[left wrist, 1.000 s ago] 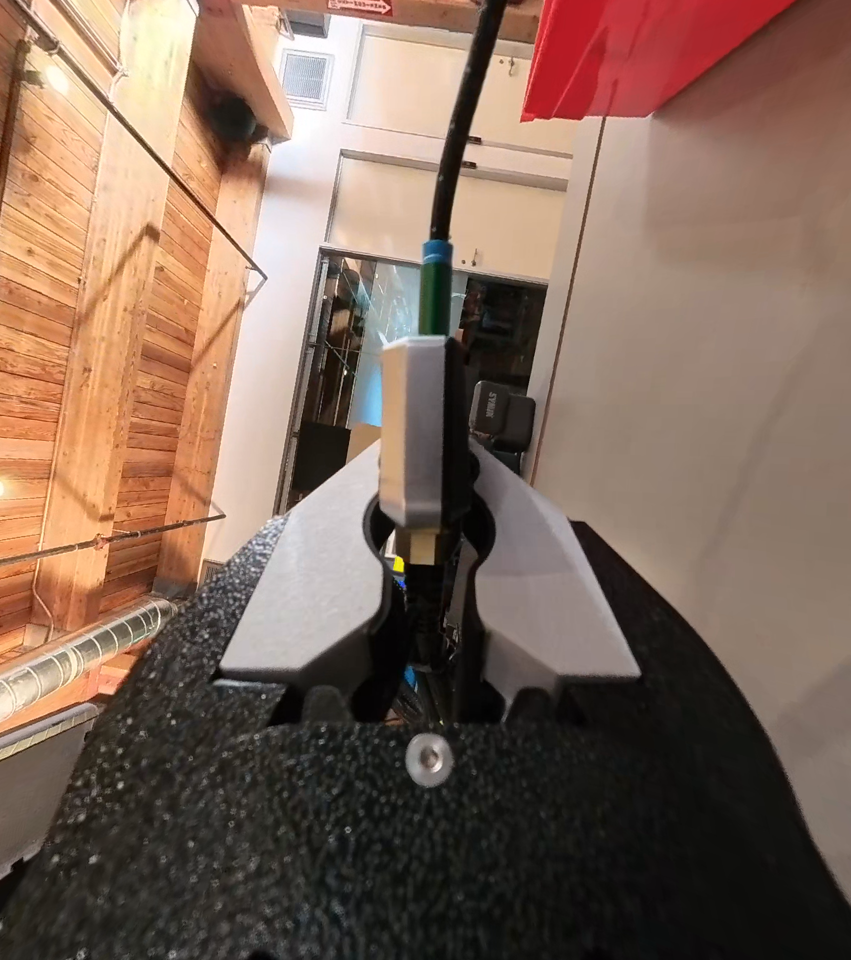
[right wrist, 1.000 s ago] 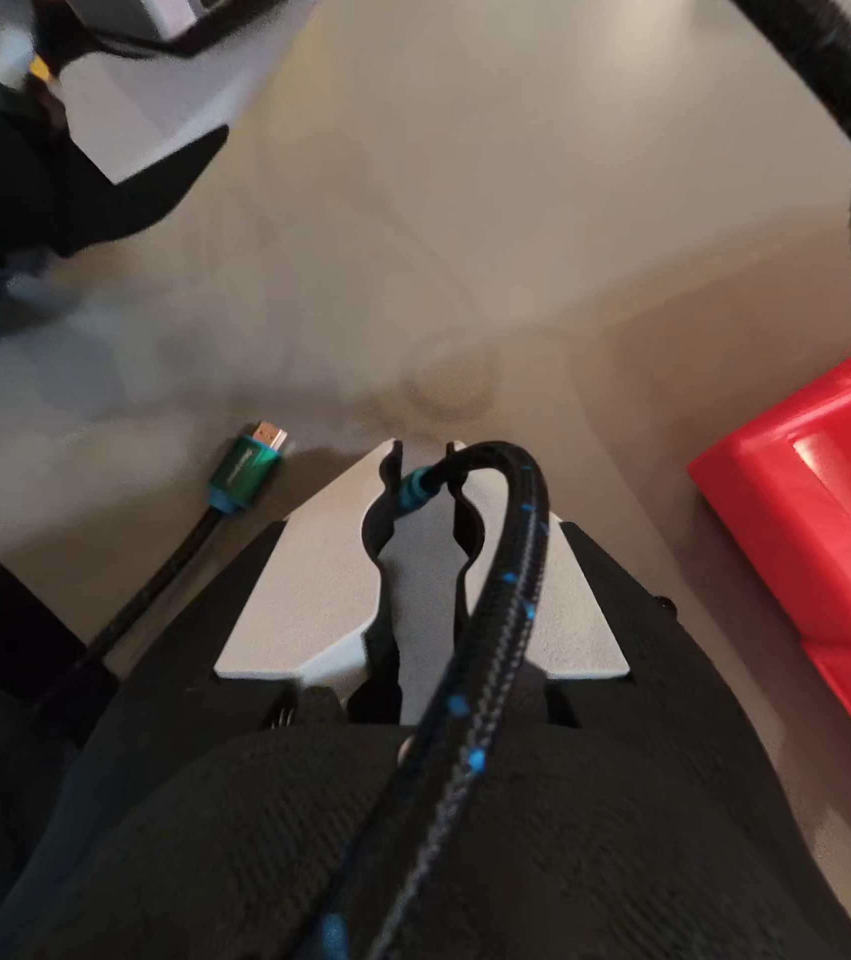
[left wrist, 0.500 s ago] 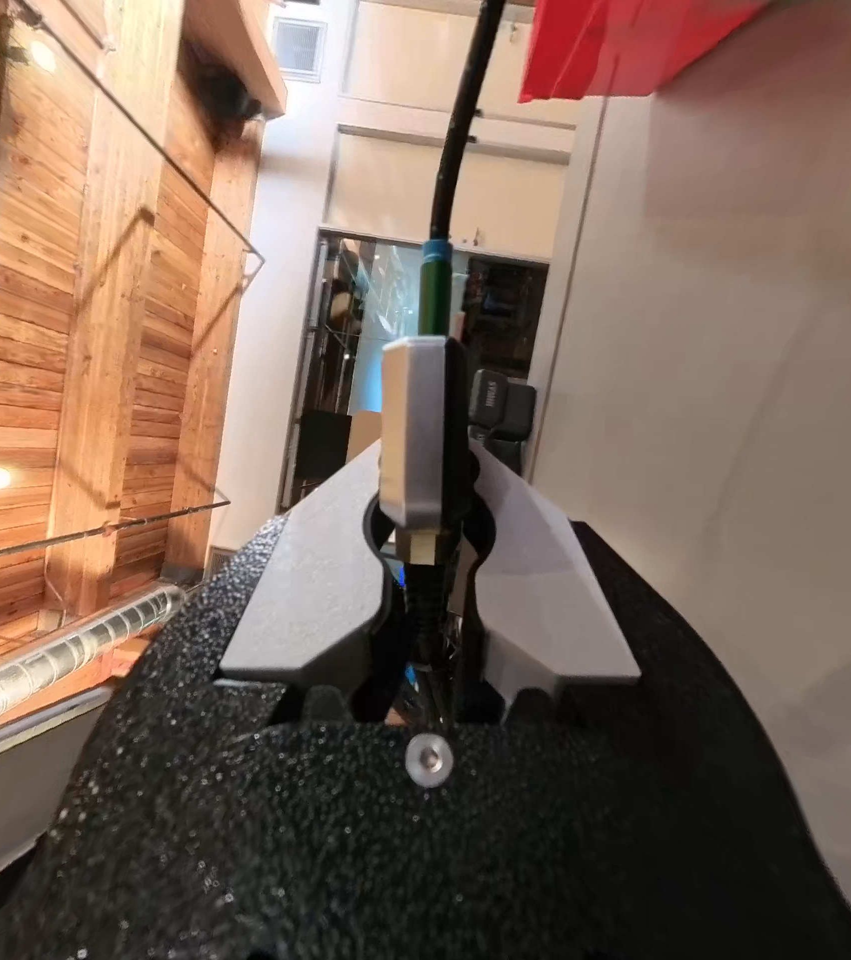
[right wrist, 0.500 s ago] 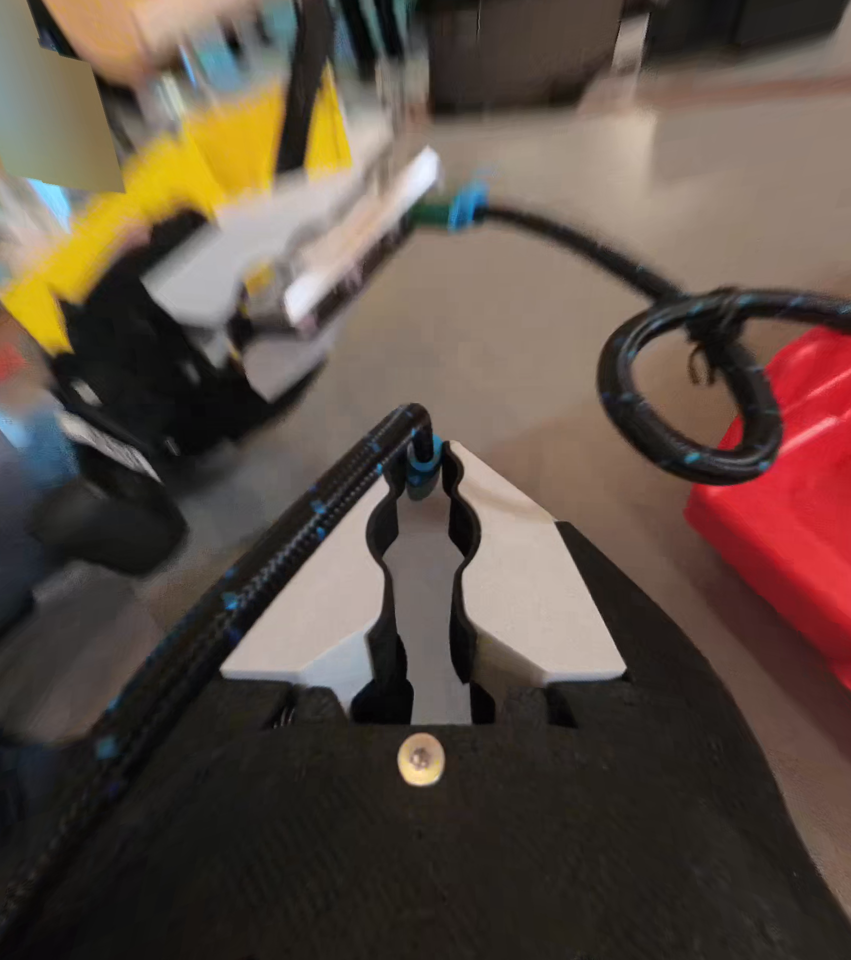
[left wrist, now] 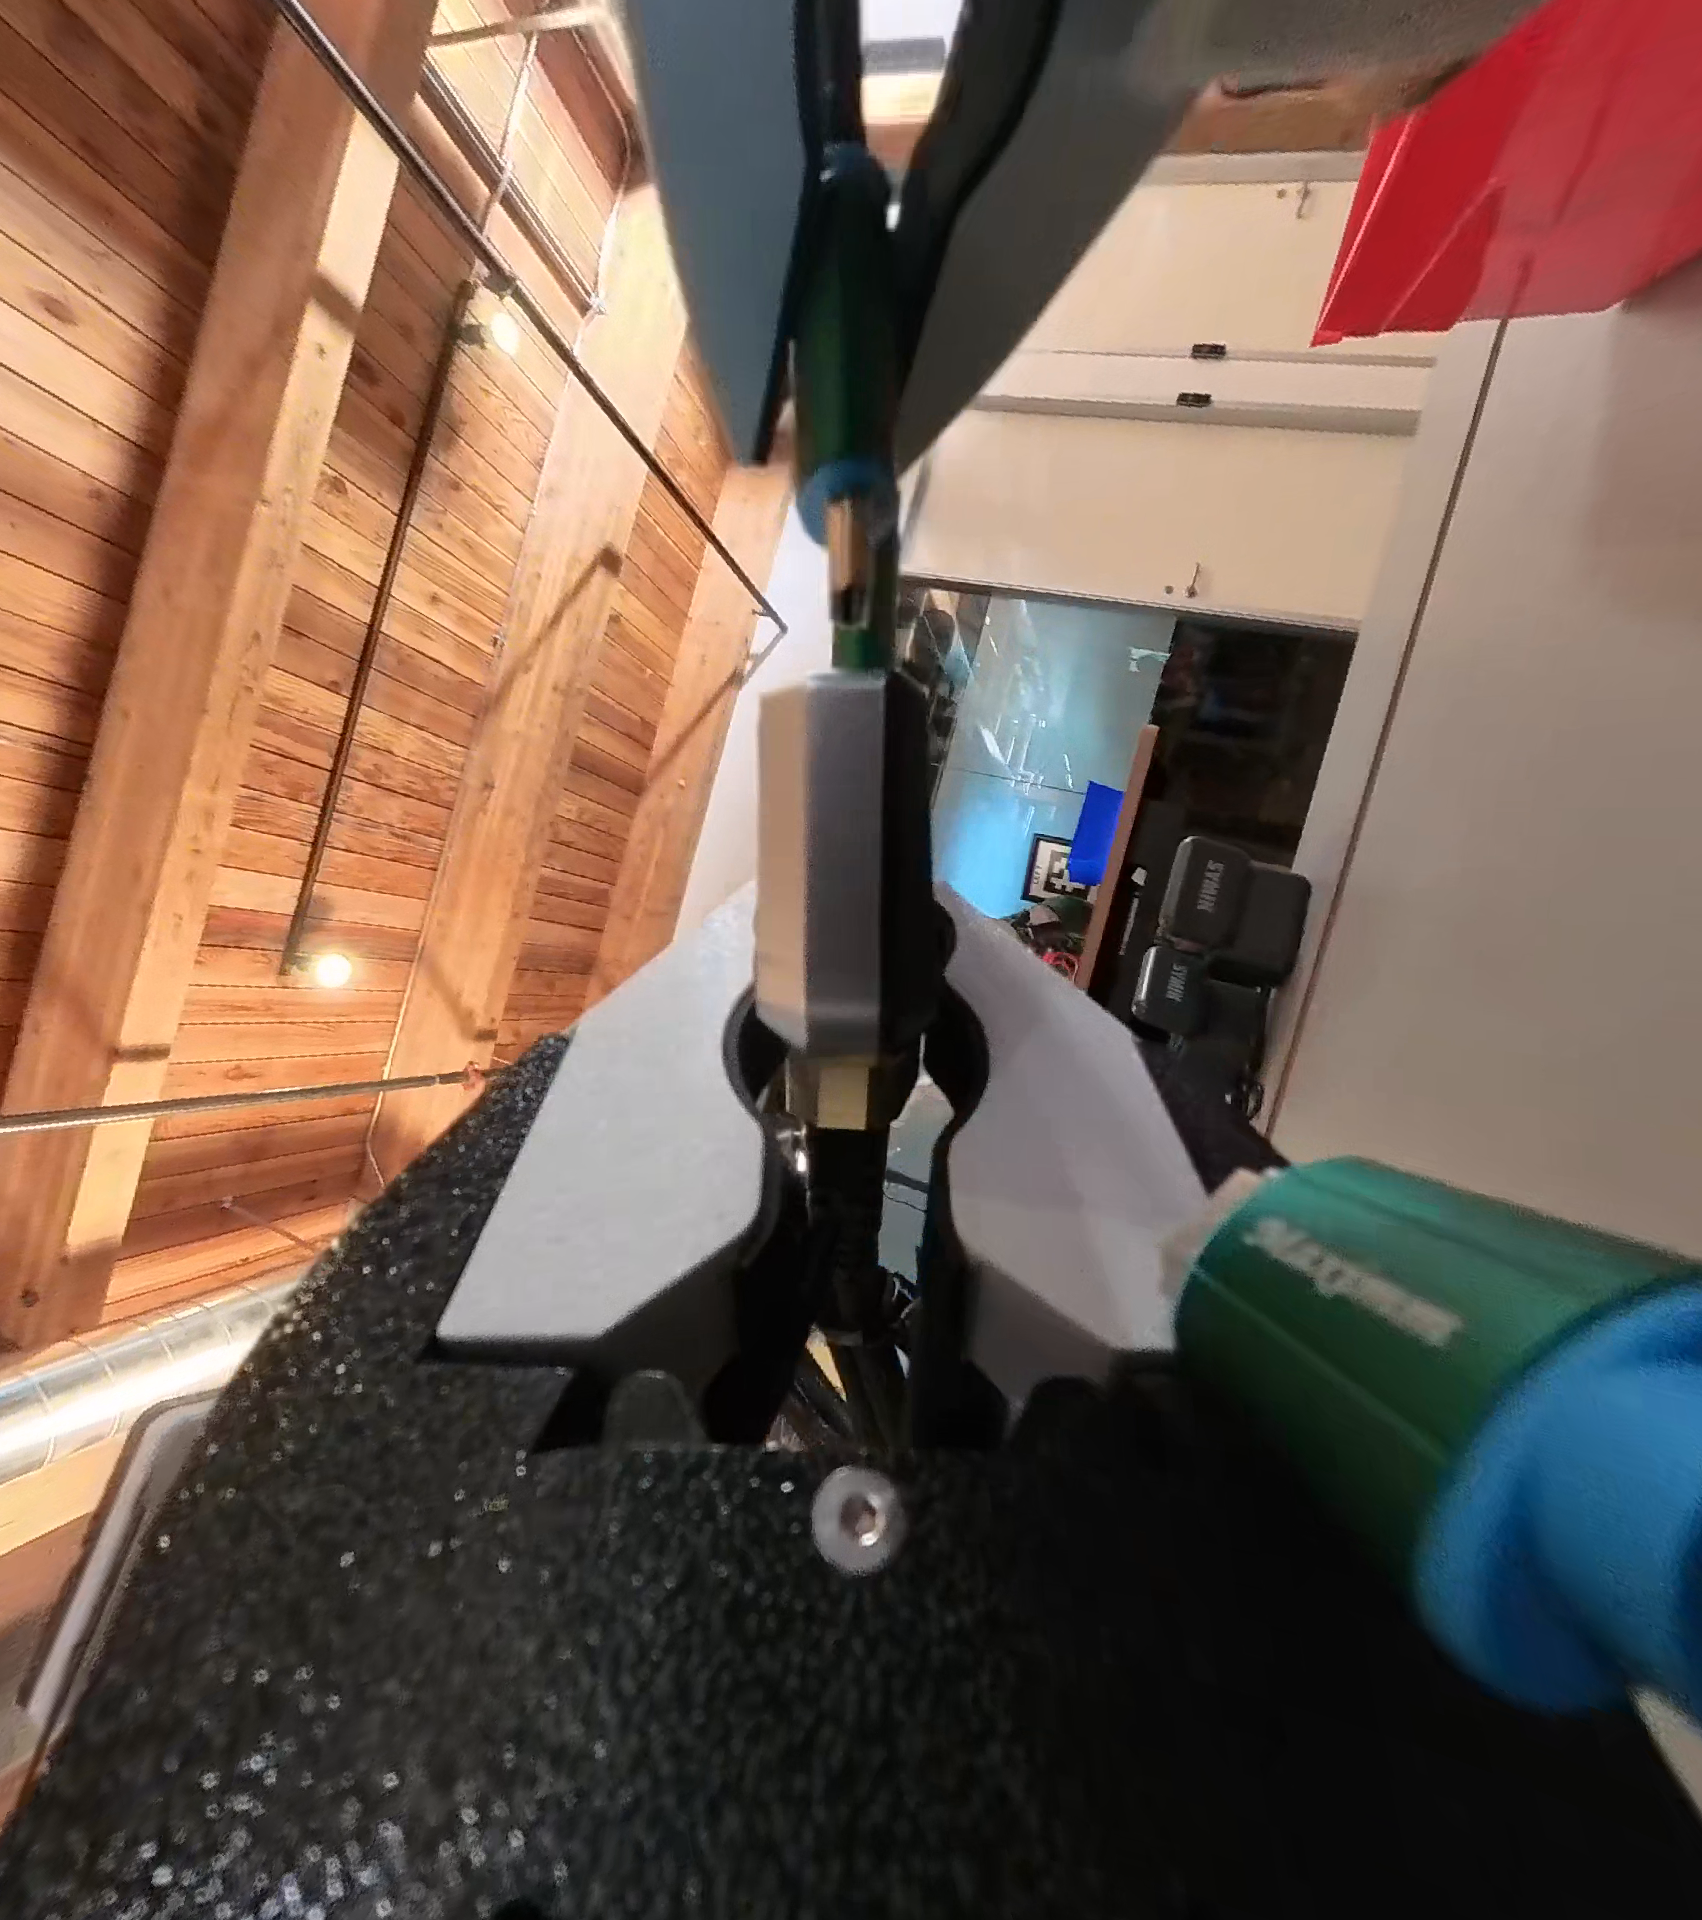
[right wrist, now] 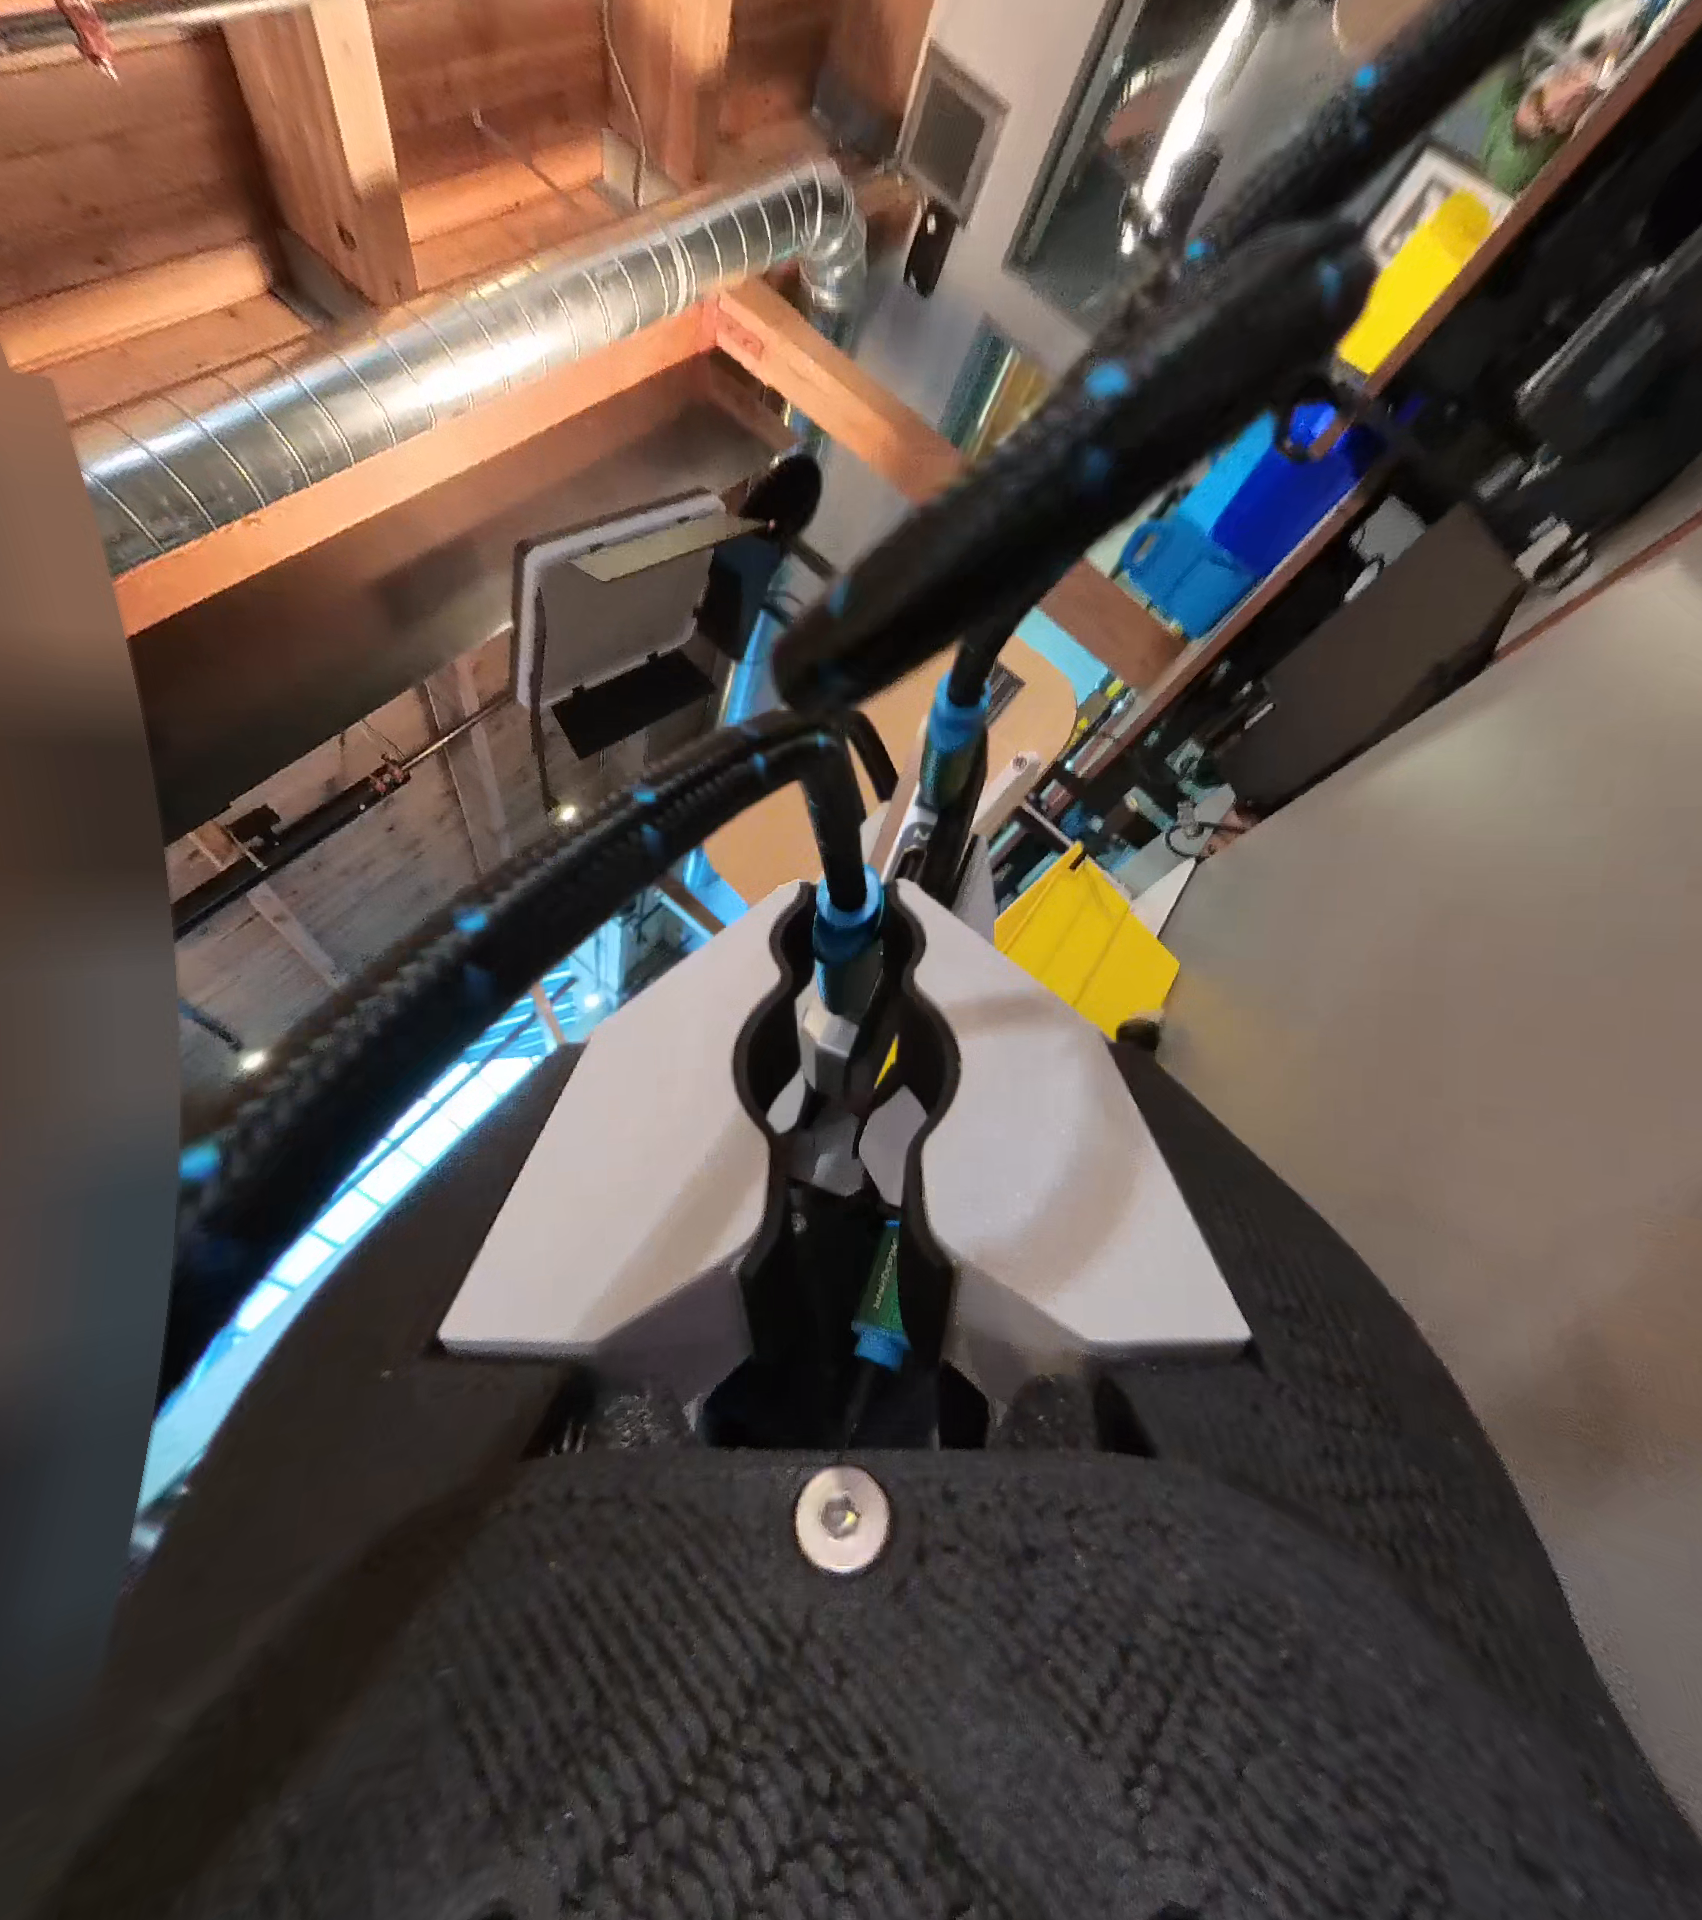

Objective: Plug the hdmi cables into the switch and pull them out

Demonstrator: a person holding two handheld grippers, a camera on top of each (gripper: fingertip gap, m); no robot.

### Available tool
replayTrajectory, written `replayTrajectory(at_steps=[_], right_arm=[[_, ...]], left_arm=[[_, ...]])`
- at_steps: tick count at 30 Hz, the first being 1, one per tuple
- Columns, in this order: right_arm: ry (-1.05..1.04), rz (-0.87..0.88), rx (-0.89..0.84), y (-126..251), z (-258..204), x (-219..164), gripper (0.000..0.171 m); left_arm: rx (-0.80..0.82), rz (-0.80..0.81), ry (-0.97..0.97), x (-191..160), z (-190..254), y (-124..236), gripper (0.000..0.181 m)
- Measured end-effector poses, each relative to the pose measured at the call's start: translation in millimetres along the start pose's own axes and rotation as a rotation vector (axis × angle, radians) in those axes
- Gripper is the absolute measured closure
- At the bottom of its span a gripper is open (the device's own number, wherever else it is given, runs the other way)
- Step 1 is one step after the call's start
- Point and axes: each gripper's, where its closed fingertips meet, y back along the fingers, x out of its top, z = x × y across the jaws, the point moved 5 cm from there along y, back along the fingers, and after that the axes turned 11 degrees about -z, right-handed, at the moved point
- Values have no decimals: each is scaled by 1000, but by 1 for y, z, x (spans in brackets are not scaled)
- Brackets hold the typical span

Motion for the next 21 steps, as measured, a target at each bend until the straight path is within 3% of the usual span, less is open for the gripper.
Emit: replayTrajectory(at_steps=[6,21], right_arm=[[59,64,-50,-1,-3,-3,161],[-20,244,-48,-4,1,-12,160]], left_arm=[[-7,6,14,6,0,2,162],[-30,-18,40,4,3,0,163]])
